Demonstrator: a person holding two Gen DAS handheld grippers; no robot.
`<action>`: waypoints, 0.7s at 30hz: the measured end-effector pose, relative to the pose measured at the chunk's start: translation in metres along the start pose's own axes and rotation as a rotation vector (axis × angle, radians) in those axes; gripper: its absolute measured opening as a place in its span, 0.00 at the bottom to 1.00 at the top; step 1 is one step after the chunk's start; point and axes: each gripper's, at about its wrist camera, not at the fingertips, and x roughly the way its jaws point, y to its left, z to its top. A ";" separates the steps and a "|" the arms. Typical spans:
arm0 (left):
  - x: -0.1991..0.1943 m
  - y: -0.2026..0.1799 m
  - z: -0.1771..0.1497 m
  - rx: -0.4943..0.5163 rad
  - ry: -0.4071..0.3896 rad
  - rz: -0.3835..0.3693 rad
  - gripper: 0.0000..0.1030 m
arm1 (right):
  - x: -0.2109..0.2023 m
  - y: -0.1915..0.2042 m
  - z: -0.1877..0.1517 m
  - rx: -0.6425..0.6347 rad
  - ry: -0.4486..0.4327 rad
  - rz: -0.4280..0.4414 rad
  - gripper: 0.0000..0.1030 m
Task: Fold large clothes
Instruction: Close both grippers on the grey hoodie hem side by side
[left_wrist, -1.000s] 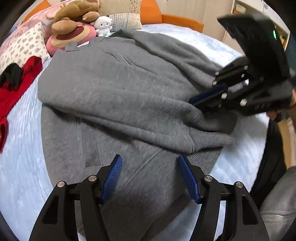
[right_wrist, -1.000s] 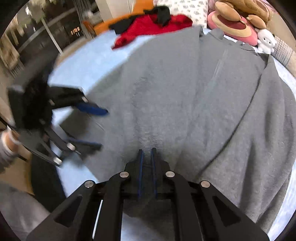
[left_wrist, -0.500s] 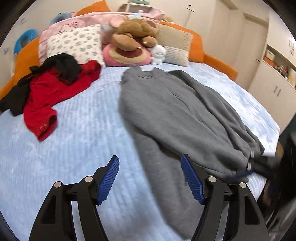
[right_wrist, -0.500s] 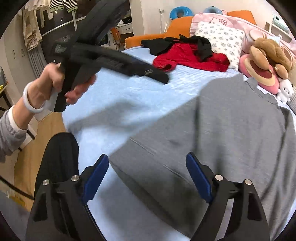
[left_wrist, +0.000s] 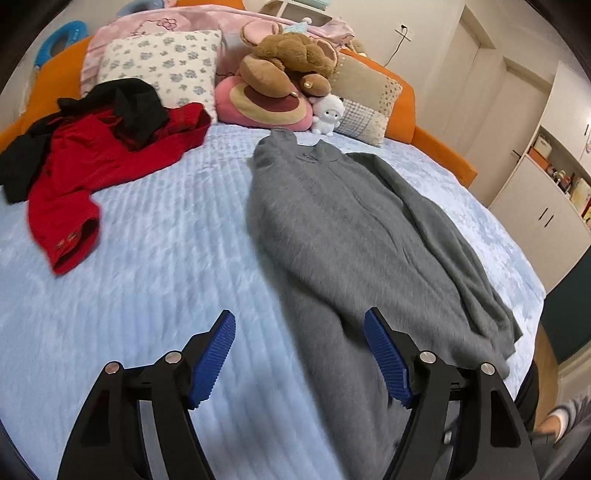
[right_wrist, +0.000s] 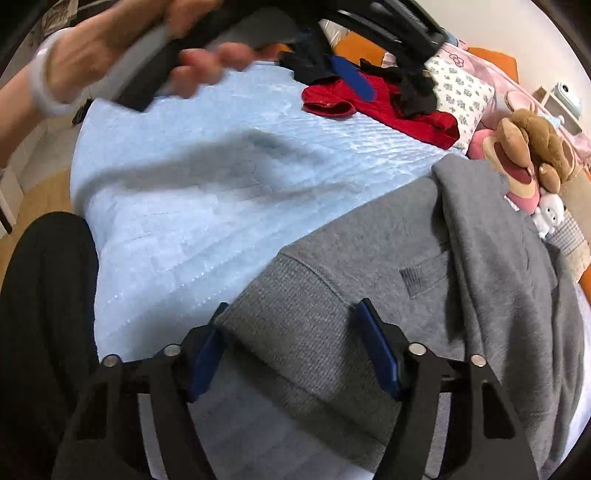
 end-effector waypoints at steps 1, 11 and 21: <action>0.009 0.000 0.009 0.003 0.008 -0.006 0.75 | 0.000 -0.005 0.000 0.021 -0.002 0.010 0.52; 0.135 0.023 0.091 0.020 0.187 -0.012 0.75 | -0.010 -0.052 -0.003 0.215 -0.032 0.186 0.28; 0.201 0.019 0.125 0.007 0.286 0.002 0.44 | -0.015 -0.064 -0.013 0.271 -0.061 0.277 0.19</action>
